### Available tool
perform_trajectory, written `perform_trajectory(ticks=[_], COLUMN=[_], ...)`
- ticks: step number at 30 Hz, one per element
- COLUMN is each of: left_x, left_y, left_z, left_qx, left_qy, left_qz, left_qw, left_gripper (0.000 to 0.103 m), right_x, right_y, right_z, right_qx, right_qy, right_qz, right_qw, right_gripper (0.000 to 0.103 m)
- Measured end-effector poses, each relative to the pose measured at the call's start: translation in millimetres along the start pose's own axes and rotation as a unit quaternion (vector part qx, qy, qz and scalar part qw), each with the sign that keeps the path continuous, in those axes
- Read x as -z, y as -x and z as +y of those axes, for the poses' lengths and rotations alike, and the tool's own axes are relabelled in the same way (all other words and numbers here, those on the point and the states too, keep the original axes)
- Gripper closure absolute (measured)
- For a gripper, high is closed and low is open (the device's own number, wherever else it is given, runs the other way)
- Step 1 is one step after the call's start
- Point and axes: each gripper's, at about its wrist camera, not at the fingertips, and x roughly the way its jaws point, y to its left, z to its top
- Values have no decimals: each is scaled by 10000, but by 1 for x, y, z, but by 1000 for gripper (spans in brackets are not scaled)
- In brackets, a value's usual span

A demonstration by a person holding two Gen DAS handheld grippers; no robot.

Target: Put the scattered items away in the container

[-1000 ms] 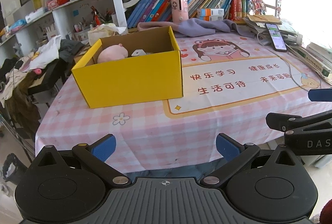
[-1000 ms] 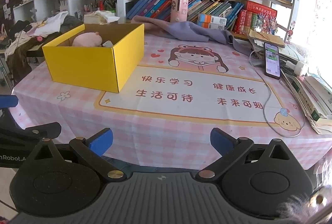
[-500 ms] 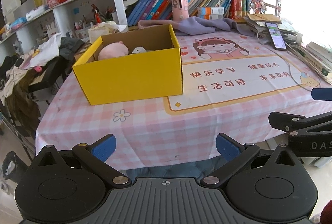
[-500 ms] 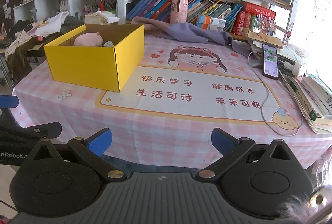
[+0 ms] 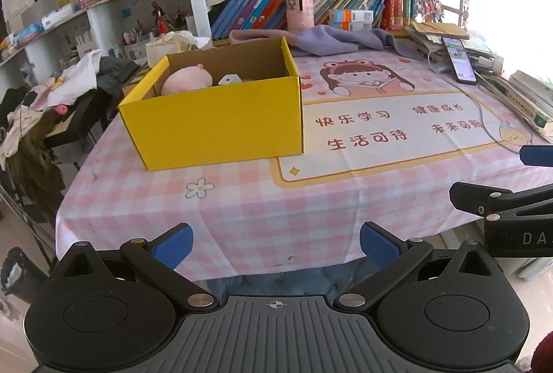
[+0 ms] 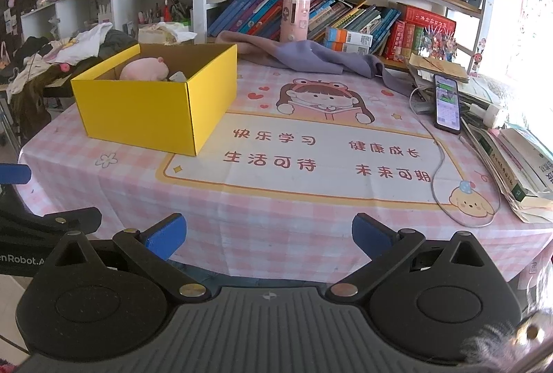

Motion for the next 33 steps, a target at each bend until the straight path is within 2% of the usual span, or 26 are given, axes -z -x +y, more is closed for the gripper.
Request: perform_trajectory(ticks=[33], left_x=[-2], left_y=[-8], left_z=[-2], left_qx=[104], left_qy=[96], left_qz=[63], left_qw=[9999], left_gripper=[0], right_x=[1], right_y=[-11], right_z=[1], right_qx=[3], right_qy=[44], right_qz=[171], right_qw=[9998], right_gripper=[0])
